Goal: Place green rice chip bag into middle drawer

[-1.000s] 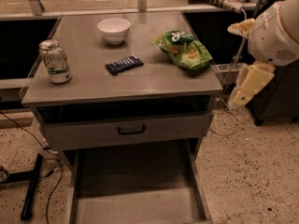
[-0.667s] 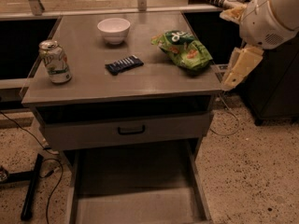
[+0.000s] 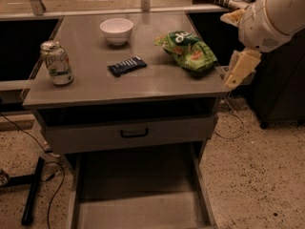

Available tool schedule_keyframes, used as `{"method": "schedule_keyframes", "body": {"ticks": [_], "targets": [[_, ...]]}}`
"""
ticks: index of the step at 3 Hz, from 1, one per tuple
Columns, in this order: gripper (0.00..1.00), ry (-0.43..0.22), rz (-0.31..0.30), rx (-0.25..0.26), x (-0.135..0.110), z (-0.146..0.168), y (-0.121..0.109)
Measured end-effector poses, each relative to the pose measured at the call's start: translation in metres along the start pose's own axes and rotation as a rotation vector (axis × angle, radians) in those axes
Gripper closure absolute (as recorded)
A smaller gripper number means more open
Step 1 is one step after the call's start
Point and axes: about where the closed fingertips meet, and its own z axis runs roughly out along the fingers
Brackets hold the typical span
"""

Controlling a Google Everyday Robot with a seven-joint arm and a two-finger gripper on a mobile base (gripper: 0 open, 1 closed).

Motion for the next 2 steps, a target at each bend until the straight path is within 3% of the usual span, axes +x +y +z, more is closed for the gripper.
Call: {"method": "schedule_keyframes", "body": {"ticks": [2], "targets": [[0.0, -0.034, 0.006, 0.023, 0.015, 0.055, -0.032]]}}
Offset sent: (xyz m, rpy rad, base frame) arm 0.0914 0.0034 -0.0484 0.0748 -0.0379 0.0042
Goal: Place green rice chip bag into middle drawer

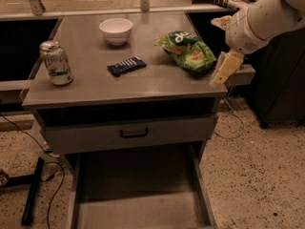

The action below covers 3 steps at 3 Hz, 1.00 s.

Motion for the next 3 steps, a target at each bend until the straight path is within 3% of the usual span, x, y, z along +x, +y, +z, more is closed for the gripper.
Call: {"method": "schedule_keyframes", "body": {"ticks": [2, 3], "targets": [[0.0, -0.112, 0.069, 0.01, 0.0, 0.044, -0.04], [0.0, -0.169, 0.142, -0.003, -0.006, 0.069, -0.059]]}}
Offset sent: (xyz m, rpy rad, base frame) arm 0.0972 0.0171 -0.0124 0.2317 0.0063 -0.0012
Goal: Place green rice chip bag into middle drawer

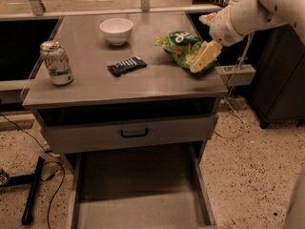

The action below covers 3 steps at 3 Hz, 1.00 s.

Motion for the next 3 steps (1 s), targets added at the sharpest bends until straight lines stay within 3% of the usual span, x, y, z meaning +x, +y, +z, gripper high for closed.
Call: {"method": "schedule_keyframes", "body": {"ticks": [2, 3], "targets": [[0.0, -0.05, 0.164, -0.024, 0.004, 0.04, -0.013], [0.0, -0.05, 0.169, -0.026, 0.004, 0.041, -0.013]]}}
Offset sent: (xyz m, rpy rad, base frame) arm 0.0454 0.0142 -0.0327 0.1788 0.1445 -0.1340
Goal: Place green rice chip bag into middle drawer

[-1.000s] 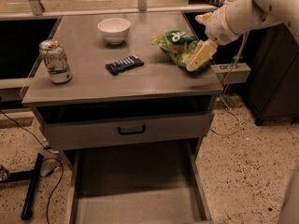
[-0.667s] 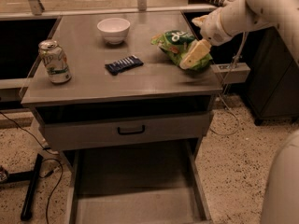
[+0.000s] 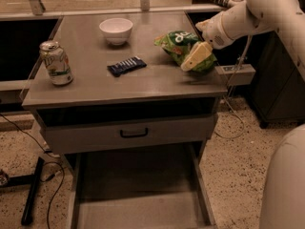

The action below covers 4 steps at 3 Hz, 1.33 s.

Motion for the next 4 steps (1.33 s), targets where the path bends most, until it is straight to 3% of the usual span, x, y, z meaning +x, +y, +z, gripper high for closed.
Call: {"method": "schedule_keyframes", "body": {"ticks": [1, 4], "targets": [[0.18, 0.0, 0.0, 0.0, 0.0, 0.0, 0.0], [0.87, 0.0, 0.0, 0.0, 0.0, 0.0001, 0.0]]}}
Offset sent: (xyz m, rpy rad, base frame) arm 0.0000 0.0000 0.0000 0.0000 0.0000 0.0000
